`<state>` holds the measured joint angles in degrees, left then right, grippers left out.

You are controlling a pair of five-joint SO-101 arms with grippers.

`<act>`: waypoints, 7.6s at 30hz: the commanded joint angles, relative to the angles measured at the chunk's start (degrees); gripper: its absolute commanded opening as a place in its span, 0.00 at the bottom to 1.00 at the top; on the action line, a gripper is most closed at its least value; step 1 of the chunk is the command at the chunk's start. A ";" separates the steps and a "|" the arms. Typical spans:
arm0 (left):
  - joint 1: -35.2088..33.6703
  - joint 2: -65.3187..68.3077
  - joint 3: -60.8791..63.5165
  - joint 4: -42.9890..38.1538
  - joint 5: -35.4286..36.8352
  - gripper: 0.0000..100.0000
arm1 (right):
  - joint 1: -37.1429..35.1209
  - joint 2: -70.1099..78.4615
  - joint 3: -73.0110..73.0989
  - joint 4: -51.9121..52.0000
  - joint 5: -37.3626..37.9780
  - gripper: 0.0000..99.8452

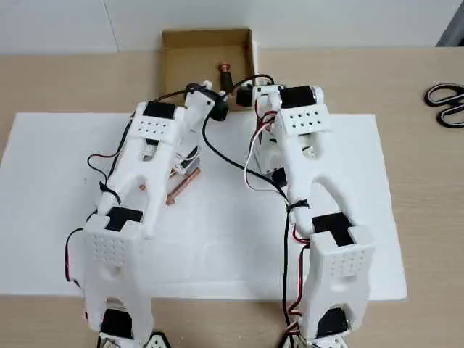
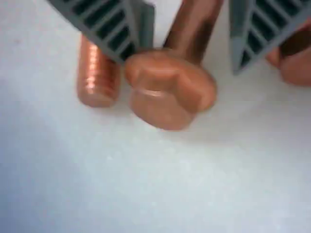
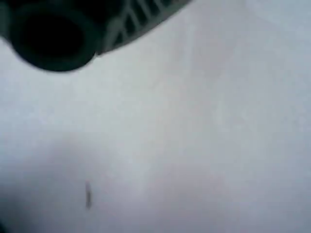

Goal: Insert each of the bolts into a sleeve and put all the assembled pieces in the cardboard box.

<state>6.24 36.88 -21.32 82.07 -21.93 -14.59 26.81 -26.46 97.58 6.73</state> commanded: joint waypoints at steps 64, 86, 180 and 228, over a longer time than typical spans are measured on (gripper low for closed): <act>-1.58 -46.33 -1.27 17.93 10.55 0.00 | 0.04 -37.67 -0.88 0.92 0.35 0.00; -10.81 -82.46 36.53 -0.79 17.32 0.01 | -5.05 -63.96 9.14 0.13 -5.10 0.01; 17.67 -91.69 58.95 -31.91 46.68 0.01 | -21.93 -93.14 97.67 -73.19 -8.35 0.00; 20.22 -91.34 69.67 -29.54 35.25 0.01 | -23.52 -93.23 97.67 -72.84 -8.35 0.00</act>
<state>26.64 -53.85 48.04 52.44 14.20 -37.71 -65.23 71.47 25.67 -1.63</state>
